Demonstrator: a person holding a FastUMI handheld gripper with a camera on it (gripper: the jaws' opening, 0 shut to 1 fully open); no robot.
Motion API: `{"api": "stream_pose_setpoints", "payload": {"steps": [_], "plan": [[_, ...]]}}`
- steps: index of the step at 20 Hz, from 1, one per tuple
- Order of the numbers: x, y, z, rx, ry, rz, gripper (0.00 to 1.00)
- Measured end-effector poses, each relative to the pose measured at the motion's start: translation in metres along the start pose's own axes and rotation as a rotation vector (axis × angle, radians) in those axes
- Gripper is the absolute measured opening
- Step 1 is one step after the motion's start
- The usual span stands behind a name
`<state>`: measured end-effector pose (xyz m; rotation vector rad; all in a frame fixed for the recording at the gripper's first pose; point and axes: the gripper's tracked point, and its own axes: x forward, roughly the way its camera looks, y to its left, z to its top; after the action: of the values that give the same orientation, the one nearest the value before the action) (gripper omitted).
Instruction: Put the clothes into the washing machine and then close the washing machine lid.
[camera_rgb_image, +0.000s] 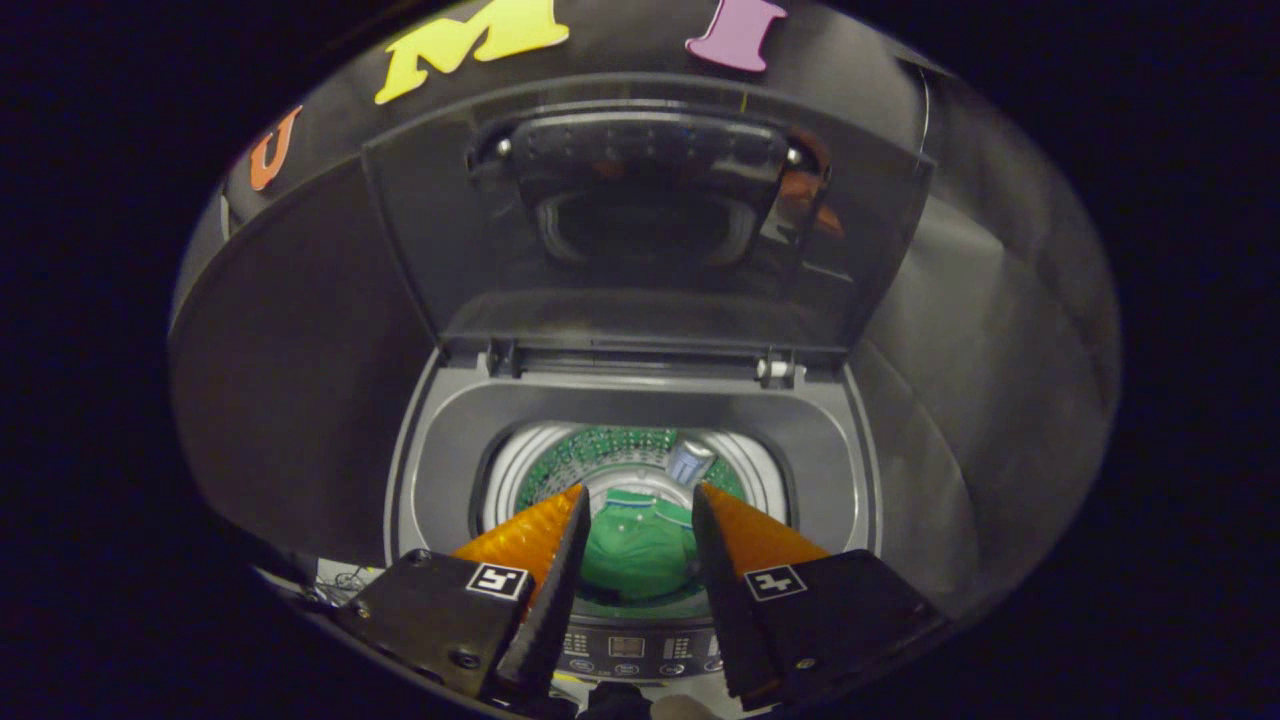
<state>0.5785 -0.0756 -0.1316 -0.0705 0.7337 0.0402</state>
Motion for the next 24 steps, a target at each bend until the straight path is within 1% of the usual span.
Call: {"api": "stream_pose_setpoints", "payload": {"steps": [6, 11, 17, 21, 24], "plan": [[-0.047, 0.003, 0.07, 0.03, -0.15, 0.032, 0.65], [-0.077, 0.004, 0.132, 0.017, -0.275, 0.043, 0.65], [-0.088, 0.008, 0.199, 0.037, -0.364, 0.041, 0.65], [-0.075, 0.01, 0.24, 0.038, -0.383, 0.036, 0.65], [-0.063, 0.011, 0.26, 0.027, -0.395, 0.026, 0.65]]}}
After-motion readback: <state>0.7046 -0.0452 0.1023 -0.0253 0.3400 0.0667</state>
